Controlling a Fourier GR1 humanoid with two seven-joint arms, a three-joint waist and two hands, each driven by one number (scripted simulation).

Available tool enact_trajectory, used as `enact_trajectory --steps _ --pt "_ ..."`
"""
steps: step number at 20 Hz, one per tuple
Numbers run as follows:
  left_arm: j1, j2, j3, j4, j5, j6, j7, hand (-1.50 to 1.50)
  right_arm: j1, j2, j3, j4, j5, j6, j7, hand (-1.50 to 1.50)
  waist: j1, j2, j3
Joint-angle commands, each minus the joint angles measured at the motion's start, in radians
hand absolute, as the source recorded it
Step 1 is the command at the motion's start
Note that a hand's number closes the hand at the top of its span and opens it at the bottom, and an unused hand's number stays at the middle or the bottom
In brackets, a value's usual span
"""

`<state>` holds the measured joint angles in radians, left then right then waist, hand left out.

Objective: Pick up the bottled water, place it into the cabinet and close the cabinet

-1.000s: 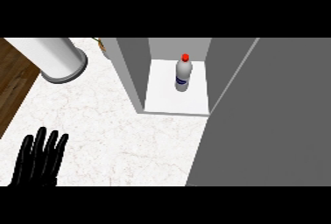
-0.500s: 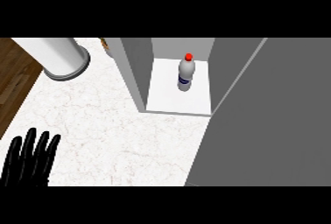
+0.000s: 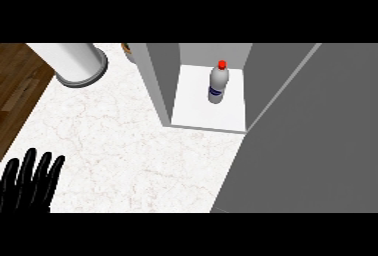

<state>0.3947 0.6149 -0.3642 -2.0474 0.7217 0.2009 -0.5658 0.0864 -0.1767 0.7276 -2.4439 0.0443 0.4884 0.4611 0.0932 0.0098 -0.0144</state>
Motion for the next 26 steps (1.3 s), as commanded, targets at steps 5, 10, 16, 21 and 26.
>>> enact_trajectory --steps 5,10,16,21,26 --pt "0.004 0.015 0.010 0.004 0.004 -0.041 -0.013 -1.50 -0.043 0.168 0.052 0.177 -0.102 -0.128 0.044 1.50 0.044 0.026 -0.001" --pt "-0.023 0.024 0.001 -0.009 -0.002 -0.066 -0.008 -1.50 0.020 0.145 0.096 0.261 -0.342 -0.050 0.101 1.50 0.086 0.050 0.000" --pt "-0.001 0.027 0.017 -0.003 0.009 -0.066 -0.011 -1.50 0.010 0.170 -0.056 0.249 -0.422 -0.166 0.068 1.50 0.049 0.033 0.003" --pt "0.016 0.023 0.036 0.001 0.016 -0.064 -0.025 -1.50 0.043 0.170 -0.168 0.233 -0.379 -0.242 0.013 1.50 0.015 0.025 0.003" --pt "0.027 0.025 0.054 0.015 0.037 -0.076 -0.026 -1.50 0.017 0.171 -0.249 0.260 -0.394 -0.326 -0.027 1.50 0.019 0.031 0.003"
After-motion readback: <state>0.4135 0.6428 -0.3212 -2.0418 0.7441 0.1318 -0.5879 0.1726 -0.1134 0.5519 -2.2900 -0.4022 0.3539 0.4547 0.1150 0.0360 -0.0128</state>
